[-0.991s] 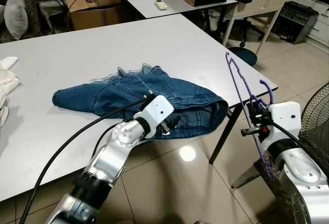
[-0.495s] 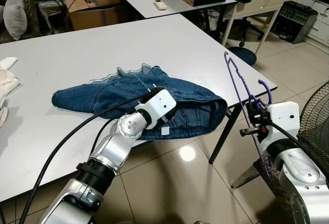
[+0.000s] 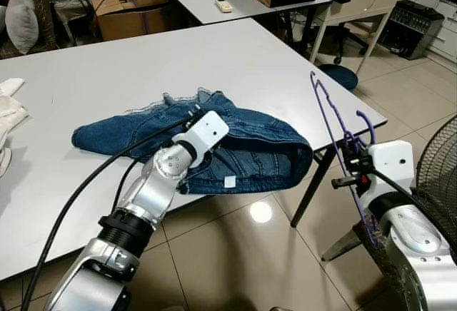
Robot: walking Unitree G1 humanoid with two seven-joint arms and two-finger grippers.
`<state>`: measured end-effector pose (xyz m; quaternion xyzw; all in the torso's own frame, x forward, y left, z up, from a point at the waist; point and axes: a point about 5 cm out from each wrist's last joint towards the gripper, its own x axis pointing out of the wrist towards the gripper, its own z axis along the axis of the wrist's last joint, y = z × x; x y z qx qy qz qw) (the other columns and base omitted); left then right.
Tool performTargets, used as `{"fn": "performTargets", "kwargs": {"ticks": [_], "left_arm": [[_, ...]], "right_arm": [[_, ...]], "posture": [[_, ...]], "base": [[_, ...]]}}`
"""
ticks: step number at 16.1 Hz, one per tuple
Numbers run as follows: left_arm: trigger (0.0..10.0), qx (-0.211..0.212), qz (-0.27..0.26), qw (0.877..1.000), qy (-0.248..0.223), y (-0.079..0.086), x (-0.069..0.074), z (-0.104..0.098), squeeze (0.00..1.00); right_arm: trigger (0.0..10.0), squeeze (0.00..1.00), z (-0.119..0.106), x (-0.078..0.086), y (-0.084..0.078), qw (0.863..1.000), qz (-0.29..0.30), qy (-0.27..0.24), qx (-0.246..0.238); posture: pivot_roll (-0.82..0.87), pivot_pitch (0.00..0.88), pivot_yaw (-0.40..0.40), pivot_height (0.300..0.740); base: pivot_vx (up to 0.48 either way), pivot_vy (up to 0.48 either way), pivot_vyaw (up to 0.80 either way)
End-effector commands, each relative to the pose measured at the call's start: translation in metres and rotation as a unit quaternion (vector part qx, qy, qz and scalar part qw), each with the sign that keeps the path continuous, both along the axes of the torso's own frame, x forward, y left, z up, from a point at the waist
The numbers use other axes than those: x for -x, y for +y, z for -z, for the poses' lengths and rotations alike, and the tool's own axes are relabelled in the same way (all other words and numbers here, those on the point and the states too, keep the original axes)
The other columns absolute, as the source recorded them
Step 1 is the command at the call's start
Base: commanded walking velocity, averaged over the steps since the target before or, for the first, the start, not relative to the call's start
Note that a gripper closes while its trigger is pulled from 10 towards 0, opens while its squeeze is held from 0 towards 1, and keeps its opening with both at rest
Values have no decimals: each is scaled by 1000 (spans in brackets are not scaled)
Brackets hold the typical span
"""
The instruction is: Hang hanger
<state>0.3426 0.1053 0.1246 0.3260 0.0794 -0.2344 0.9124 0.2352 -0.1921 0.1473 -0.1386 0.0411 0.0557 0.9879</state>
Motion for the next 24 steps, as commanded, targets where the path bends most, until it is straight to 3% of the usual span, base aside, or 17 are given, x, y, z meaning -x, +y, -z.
{"fn": "performTargets", "kwargs": {"ticks": [1, 4, 5, 6, 16, 19, 21, 24], "left_arm": [[10000, -8, -3, 1000, 13, 0, 0, 4, 0], [10000, 17, -26, 999, 35, -1, -1, 7, 0], [4353, 23, -30, 999, 39, 0, -2, 7, 0], [0, 26, -32, 998, 41, 0, -2, 6, 0], [0, 84, -21, 995, 46, -4, -6, -4, 0], [0, 126, -42, 991, 25, 3, -24, -30, 0], [0, 96, -54, 994, -9, 17, -40, -54, 0], [0, 92, -67, 993, -44, 30, -52, -82, 0]], "right_arm": [[10000, 0, 0, -2, 0, 1000, 2, -3, 2], [10000, 0, -1, -3, 0, 1000, 2, -6, 3], [10000, 0, -1, -3, 0, 1000, 2, -6, 4], [10000, 0, -1, -3, 0, 1000, 2, -6, 4], [10000, 0, -1, -4, 1, 1000, 3, -10, 3], [10000, 0, -8, -6, 2, 999, -6, -36, -33], [10000, 0, -18, -2, 6, 993, -56, -67, -73], [10000, 0, -22, 5, 11, 989, -106, -69, -76]], "posture": [[13, 11, -20, 740], [9, 8, -19, 740], [8, 7, -18, 740], [7, 7, -18, 740], [14, 0, -11, 740], [40, 0, 4, 740], [47, 0, 15, 740], [51, 0, 28, 740]], "base": [[0, 0, 0], [0, 0, 0], [0, 0, 0], [0, 0, 0], [0, 0, 0], [0, 0, 0], [0, 0, 0], [0, 0, 0]]}}
